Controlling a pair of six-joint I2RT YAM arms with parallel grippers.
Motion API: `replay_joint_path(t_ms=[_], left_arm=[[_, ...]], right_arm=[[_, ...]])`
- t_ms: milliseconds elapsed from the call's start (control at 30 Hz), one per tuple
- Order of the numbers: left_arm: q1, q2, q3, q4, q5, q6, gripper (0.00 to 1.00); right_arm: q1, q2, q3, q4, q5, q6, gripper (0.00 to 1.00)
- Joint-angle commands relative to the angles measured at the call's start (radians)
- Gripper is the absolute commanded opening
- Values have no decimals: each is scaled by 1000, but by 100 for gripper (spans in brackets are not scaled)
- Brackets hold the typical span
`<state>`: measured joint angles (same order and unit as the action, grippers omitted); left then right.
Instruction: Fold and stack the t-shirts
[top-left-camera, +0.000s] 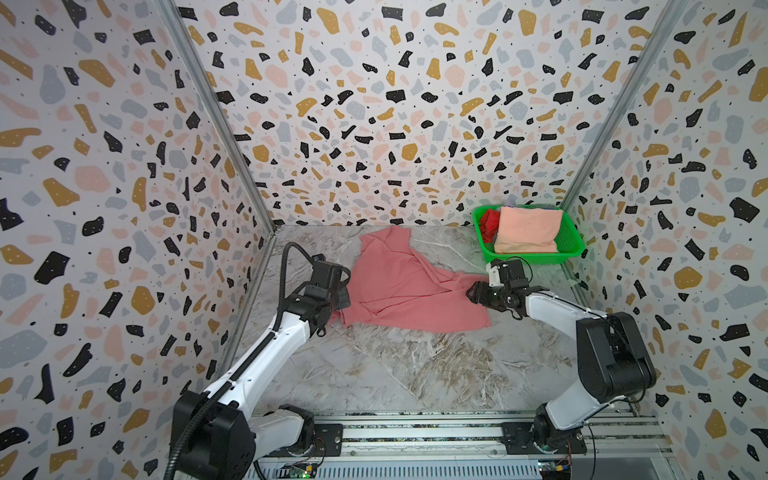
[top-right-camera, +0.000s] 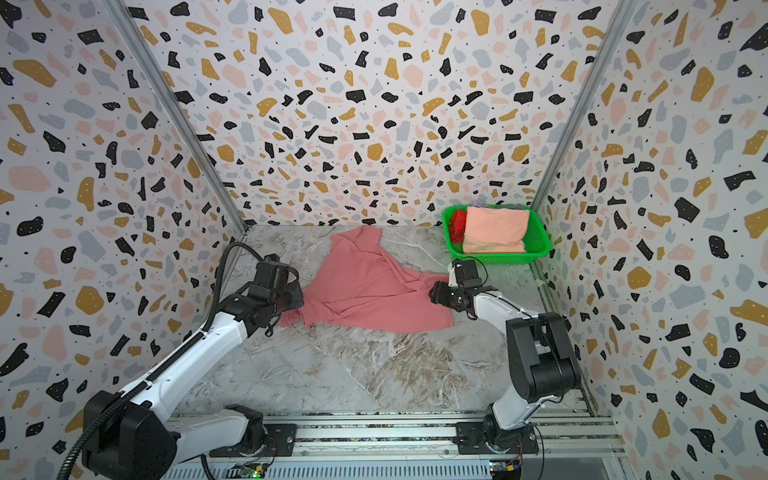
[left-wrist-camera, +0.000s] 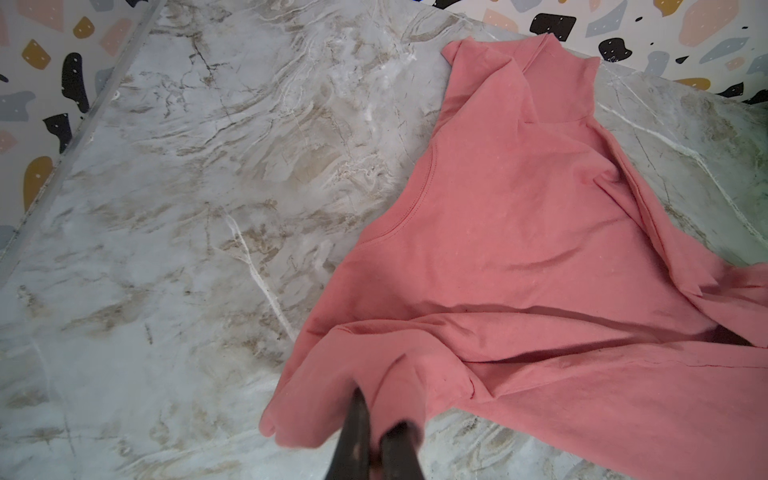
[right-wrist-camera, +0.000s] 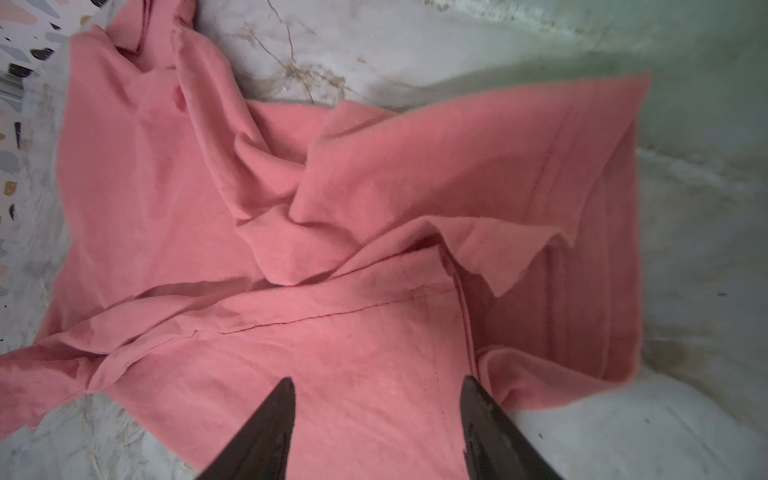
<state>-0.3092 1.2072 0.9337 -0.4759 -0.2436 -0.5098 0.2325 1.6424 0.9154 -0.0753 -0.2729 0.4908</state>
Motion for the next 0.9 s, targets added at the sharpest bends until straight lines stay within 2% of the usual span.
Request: replay_joint_path(t_ms=[0, 100, 400, 567, 867], left_arm=[[4, -10, 25, 22, 1, 11, 0], [4, -20, 19, 20, -3, 10, 0], [4, -31, 14, 14, -22, 5, 0], [4, -28, 19, 12, -28, 2, 0], [4, -21, 11, 23, -31, -11, 0]], right_arm=[[5, 34, 57, 32, 11, -28, 63], [4, 70, 70, 81, 32, -61, 62], [5, 129, 138, 83, 104, -174, 64], [5, 178, 157, 89, 39, -184, 59], [2, 101, 49, 156, -59, -239, 62]])
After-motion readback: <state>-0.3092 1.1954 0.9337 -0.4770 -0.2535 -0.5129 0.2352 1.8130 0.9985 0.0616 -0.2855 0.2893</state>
